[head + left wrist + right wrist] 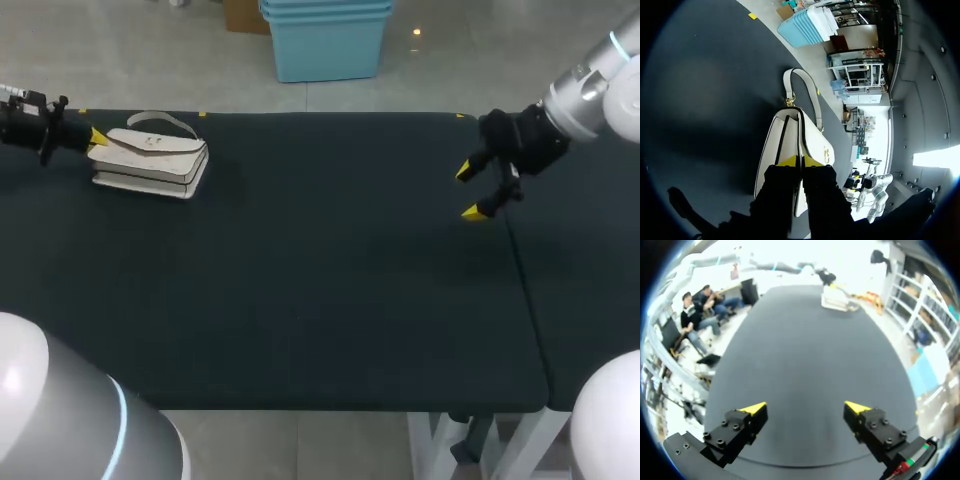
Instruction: Pick up the bag, open it, inspect its contents, close it, and place it on the opposite side
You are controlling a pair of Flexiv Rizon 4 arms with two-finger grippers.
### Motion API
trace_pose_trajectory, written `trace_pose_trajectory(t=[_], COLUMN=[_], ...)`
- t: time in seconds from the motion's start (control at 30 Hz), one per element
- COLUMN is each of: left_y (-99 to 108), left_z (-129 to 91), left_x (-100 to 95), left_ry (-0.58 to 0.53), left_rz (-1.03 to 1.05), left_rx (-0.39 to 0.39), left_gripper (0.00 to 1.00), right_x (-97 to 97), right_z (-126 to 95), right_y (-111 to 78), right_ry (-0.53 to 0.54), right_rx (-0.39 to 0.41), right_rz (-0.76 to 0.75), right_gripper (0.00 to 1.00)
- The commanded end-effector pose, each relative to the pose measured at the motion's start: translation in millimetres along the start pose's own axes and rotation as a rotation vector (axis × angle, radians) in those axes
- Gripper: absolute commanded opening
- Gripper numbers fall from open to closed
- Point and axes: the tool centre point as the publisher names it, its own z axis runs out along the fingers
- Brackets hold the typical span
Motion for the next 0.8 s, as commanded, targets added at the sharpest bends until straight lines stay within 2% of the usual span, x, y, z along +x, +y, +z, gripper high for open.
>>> trace_pose_trajectory(t=[0.03, 0.13, 0.27, 0.57, 0.6, 0.63, 0.67, 0.7, 0.8], left_y=[3, 10, 25, 25, 25, 25, 25, 25, 25], left_z=[0, 2, 8, 8, 8, 8, 8, 8, 8], left_x=[-2.6, -3.5, -2.9, -2.9, -2.9, -2.9, -2.9, -2.9, -2.9], left_ry=[-0.001, 0.018, 0.005, 0.005, 0.005, 0.005, 0.005, 0.005, 0.005], left_rz=[0.003, -0.006, -0.012, -0.012, -0.012, -0.012, -0.012, -0.012, -0.012], left_rx=[-0.608, -0.542, -0.492, -0.492, -0.492, -0.492, -0.492, -0.492, -0.492], left_gripper=[0.0, 0.0, 0.0, 0.0, 0.05, 0.28, 0.33, 0.0, 0.0], right_x=[0.0, 0.0, 0.0, 0.0, 0.0, 0.0, 0.0, 0.0, 0.0], right_z=[0, 0, 0, 0, 0, 0, 0, 0, 0], right_y=[-0.3, -0.3, -0.3, -0.3, -0.3, -0.3, -0.3, -0.3, -0.3], right_ry=[0.001, 0.001, 0.001, 0.001, 0.001, 0.001, 0.001, 0.001, 0.001], right_rx=[-0.001, -0.001, -0.001, -0.001, -0.001, -0.001, -0.001, -0.001, -0.001], right_rz=[-0.001, -0.001, -0.001, -0.001, -0.001, -0.001, -0.001, -0.001, -0.001], right_gripper=[1.0, 1.0, 1.0, 1.0, 1.0, 1.0, 1.0, 1.0, 1.0])
